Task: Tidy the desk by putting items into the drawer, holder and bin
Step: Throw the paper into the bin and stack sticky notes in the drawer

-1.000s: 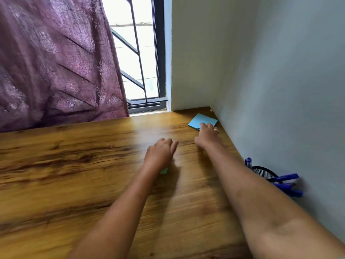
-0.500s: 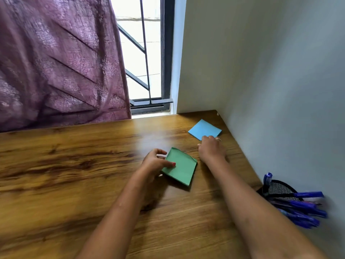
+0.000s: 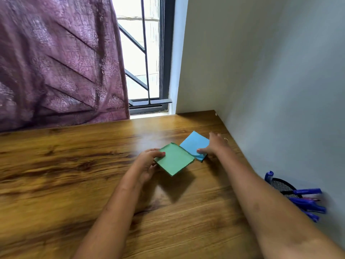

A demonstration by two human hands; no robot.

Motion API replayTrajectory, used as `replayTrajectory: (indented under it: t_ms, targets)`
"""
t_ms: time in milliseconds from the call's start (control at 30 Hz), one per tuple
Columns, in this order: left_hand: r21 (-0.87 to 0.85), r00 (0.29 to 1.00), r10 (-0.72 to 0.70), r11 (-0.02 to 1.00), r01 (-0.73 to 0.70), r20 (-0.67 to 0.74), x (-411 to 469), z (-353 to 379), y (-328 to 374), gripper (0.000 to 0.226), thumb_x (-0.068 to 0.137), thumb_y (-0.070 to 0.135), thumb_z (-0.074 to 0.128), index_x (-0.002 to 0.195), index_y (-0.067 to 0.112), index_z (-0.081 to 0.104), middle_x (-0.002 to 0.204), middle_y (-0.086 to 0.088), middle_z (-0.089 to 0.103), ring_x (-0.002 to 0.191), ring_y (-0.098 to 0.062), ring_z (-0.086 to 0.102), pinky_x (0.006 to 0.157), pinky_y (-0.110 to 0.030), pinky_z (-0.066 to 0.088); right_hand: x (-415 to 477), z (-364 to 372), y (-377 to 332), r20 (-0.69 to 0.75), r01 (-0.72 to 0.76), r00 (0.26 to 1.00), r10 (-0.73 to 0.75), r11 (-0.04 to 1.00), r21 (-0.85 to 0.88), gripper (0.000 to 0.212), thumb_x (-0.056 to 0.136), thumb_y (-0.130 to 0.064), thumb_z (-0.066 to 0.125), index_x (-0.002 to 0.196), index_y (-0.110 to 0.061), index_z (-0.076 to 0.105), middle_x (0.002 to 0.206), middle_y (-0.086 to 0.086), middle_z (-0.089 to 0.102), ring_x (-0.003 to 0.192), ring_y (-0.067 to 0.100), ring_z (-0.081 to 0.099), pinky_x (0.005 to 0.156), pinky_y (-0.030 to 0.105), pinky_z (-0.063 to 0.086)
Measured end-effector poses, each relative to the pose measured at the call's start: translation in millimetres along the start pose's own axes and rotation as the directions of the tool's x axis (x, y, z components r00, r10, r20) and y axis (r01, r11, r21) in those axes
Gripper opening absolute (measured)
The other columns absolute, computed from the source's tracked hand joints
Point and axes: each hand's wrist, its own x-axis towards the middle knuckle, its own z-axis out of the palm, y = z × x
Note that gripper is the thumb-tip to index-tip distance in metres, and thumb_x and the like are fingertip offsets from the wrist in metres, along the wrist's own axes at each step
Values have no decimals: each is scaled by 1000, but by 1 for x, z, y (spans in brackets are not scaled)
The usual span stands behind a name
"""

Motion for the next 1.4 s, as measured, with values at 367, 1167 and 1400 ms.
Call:
replayTrajectory:
  t_ms: [367, 1167, 1400]
  targets:
    - [-397, 984, 47, 918, 25, 171, -45, 9, -3, 13, 87, 18, 51, 87, 8, 59, 68, -10, 72, 65, -26, 67, 63, -34, 51, -87, 2, -18, -332, 337, 939, -93, 446, 829, 26, 71, 0, 76, 85, -17, 63, 84, 2, 65, 75, 14, 58, 58, 20, 48]
    - [-592, 909, 415, 743, -313, 41, -308, -35, -124, 49, 76, 29, 55, 117, 2, 62, 110, -19, 68, 92, -31, 66, 89, -41, 50, -327, 68, 24, -40, -35, 846, -532, -129, 991, 27, 91, 1, 55, 99, -24, 65, 88, 5, 71, 71, 16, 66, 61, 31, 58]
    - [-610, 946, 288, 726, -318, -149, -358, -72, -160, 34, 88, 24, 40, 104, 3, 63, 88, -20, 73, 71, -33, 71, 66, -38, 57, -382, 104, 19, -54, 61, 921, -385, 7, 998, 32, 84, -2, 68, 115, -1, 61, 108, 15, 69, 96, 28, 66, 85, 42, 55]
